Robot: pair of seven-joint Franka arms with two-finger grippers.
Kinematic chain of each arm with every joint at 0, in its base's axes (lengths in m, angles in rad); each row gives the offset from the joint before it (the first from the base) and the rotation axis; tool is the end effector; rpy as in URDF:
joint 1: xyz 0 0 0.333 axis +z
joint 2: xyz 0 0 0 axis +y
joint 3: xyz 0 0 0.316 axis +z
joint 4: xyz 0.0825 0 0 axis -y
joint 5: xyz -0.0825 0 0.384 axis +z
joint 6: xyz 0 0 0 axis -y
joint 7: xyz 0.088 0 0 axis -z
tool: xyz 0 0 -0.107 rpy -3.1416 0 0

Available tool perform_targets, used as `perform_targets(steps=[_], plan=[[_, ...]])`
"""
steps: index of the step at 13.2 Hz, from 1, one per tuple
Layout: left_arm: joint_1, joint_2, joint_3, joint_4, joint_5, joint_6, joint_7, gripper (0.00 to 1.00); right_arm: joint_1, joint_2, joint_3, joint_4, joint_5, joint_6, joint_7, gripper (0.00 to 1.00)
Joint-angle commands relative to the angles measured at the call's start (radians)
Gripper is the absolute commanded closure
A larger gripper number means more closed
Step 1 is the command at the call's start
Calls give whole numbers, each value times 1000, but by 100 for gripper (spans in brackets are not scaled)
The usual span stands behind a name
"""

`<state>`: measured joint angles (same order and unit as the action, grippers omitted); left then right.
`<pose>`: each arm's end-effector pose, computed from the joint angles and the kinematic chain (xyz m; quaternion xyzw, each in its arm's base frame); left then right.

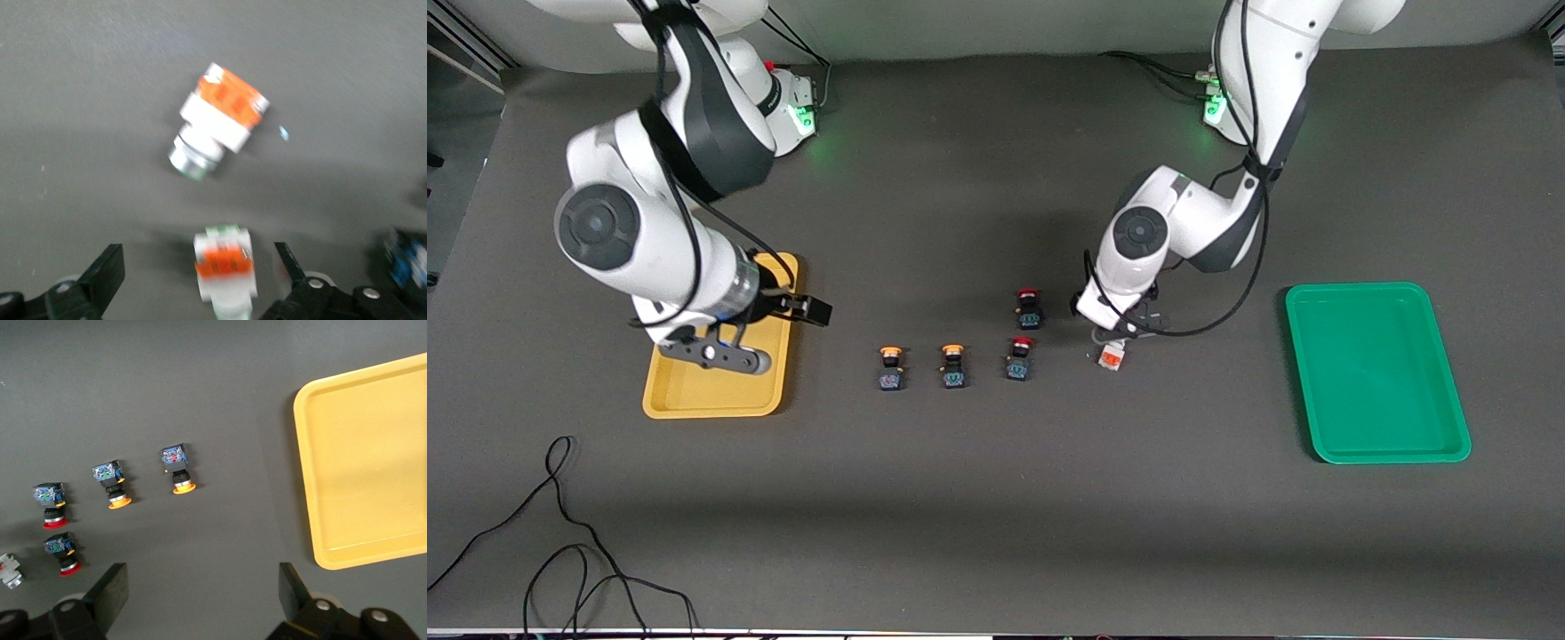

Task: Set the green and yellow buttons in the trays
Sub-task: 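Grasp the white button with the left gripper, the blue with the right gripper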

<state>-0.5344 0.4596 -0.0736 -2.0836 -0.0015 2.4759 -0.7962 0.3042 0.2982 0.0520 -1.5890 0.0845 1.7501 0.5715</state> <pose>0.4755 -0.3310 0.1968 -0.9945 -0.0977 0.0361 0.0085 0.5936 0.2254 0.4524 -0.9895 0.1180 0.0828 0.0130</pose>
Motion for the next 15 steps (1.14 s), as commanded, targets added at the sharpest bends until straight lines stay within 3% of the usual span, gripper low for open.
perform_targets(steps=[1,7,8,12,13,15], plan=[[-4,22,-9,8,6,31,-14,1,38,50,-6,-35,18,86,18,0],[-56,45,-12,7,3,44,-72,5,72,229,-9,-85,14,308,16,0],[-58,47,-12,7,3,46,-71,14,79,261,-9,-85,14,342,18,0],[-52,33,-12,7,3,34,-72,80,108,364,-11,-85,9,454,16,0],[-49,22,-12,8,3,25,-74,87,110,380,-12,-85,9,475,16,0],[-44,-27,-12,8,-6,-14,-86,89,110,395,-12,-85,8,483,16,0]])
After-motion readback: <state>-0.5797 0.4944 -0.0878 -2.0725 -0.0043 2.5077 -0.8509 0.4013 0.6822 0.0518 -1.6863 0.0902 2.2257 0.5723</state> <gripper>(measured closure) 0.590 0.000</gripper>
